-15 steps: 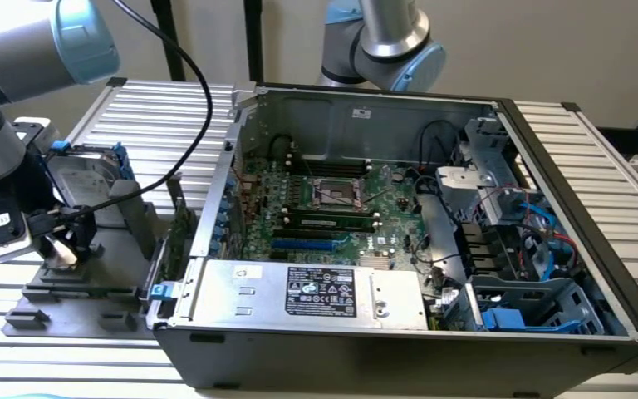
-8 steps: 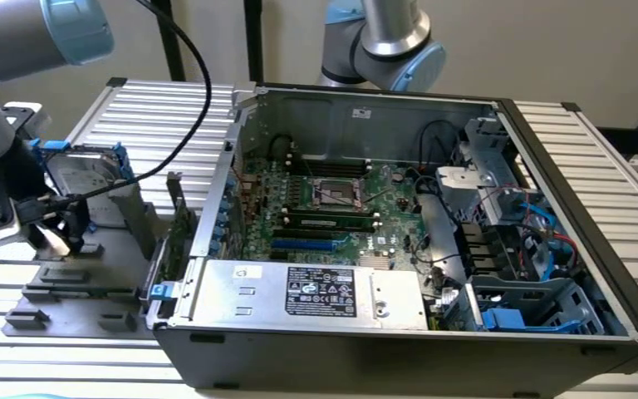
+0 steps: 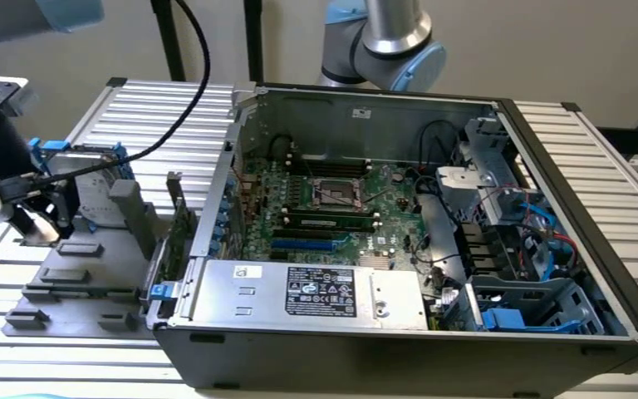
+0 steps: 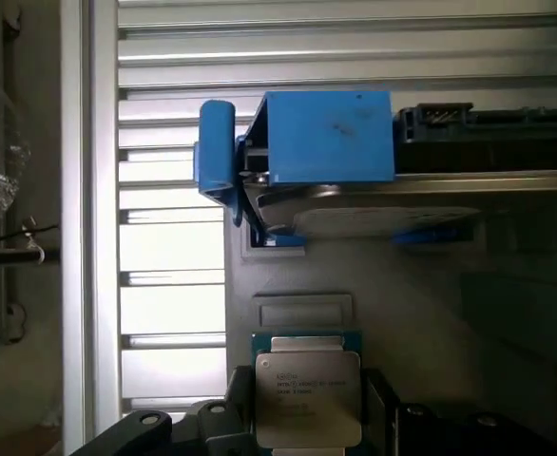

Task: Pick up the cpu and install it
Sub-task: 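Pick up the cpu and move it towards the insertion slot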

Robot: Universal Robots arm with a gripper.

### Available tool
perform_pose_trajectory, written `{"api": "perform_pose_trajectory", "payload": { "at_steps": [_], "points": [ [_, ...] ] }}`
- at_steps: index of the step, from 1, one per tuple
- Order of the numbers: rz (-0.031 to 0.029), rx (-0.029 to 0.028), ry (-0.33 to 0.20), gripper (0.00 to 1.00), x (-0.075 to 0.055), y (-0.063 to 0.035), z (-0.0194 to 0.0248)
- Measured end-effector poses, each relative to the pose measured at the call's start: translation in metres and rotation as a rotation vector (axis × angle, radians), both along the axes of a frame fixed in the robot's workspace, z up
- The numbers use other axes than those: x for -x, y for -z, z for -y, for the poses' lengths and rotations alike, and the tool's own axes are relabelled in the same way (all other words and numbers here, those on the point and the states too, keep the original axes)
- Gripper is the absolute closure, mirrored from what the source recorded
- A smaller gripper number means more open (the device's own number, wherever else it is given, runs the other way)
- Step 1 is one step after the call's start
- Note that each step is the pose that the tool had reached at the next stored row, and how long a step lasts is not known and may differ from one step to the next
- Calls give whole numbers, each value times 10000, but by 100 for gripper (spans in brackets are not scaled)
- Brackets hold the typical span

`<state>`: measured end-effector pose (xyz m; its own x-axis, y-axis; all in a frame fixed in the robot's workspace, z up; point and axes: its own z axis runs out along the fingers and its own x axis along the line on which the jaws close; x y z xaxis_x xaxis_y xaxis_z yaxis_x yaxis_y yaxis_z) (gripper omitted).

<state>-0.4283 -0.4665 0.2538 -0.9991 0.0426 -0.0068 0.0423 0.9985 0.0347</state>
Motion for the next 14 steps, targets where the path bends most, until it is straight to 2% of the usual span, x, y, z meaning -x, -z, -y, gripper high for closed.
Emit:
{"api": "perform_pose_trajectory", "payload": {
  "at_steps": [14],
  "points": [
    [-46, -1, 0, 45, -164, -636, 0]
  ]
}}
